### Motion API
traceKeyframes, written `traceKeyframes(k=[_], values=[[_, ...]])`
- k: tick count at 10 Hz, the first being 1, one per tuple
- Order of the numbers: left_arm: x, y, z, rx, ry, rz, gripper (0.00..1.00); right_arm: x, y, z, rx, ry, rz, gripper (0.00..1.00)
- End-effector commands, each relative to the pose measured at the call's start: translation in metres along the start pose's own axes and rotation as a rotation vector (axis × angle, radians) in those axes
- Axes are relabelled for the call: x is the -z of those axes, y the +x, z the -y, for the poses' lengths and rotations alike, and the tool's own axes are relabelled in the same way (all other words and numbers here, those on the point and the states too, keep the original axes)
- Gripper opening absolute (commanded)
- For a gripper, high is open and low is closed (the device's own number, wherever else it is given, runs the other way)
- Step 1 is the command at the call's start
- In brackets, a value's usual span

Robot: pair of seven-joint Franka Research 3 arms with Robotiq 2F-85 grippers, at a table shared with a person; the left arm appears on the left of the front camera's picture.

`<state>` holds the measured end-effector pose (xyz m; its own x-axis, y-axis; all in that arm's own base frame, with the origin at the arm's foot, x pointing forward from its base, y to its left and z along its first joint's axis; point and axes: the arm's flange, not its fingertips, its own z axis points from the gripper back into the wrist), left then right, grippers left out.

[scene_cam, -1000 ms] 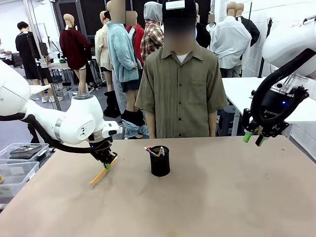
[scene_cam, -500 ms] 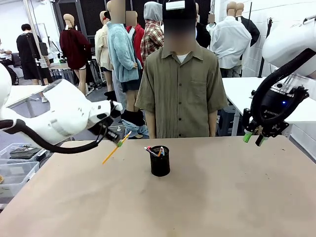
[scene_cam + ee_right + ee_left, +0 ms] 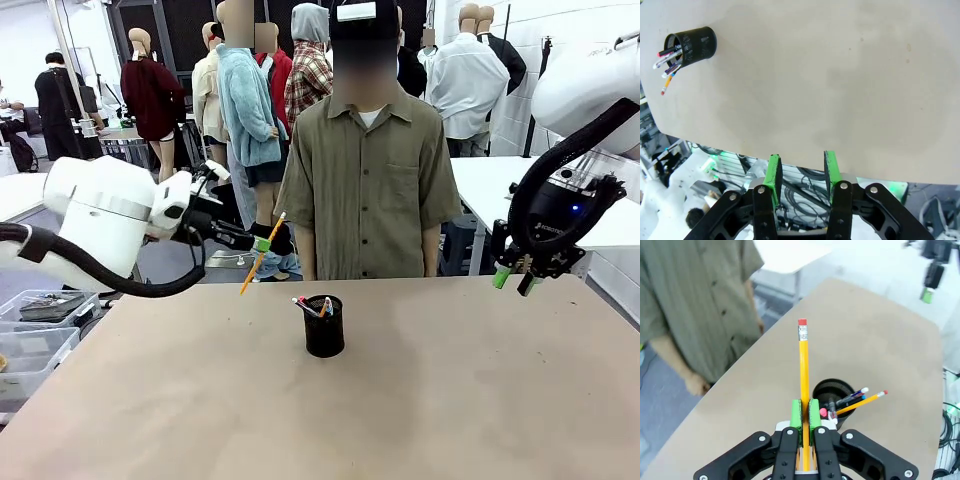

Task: Place the pens into the pen holder.
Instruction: Pick up a writing instrument from the table and place it into the Pen holder.

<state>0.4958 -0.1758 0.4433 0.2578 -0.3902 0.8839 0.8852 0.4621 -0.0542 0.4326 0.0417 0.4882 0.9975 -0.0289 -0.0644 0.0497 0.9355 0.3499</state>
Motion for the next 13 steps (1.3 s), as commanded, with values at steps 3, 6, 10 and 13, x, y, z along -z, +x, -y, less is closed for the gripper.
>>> traceKeyframes(k=[3,6,10,13], values=[[0.025,-0.027,0.018,0.085,-0.135,0.208,0.0,0.005,-0.002,0.001,-0.016,0.005,0.016,0.45],[0.018,-0.024,0.012,0.061,-0.055,0.119,0.0,0.005,-0.002,0.001,-0.016,0.005,0.016,0.45],[0.035,-0.005,0.024,0.149,-0.292,0.344,0.0,0.005,-0.002,0.001,-0.016,0.005,0.016,0.45],[0.063,0.003,0.017,0.117,-0.346,0.409,0.0,0.005,-0.002,0.001,-0.016,0.005,0.016,0.45]])
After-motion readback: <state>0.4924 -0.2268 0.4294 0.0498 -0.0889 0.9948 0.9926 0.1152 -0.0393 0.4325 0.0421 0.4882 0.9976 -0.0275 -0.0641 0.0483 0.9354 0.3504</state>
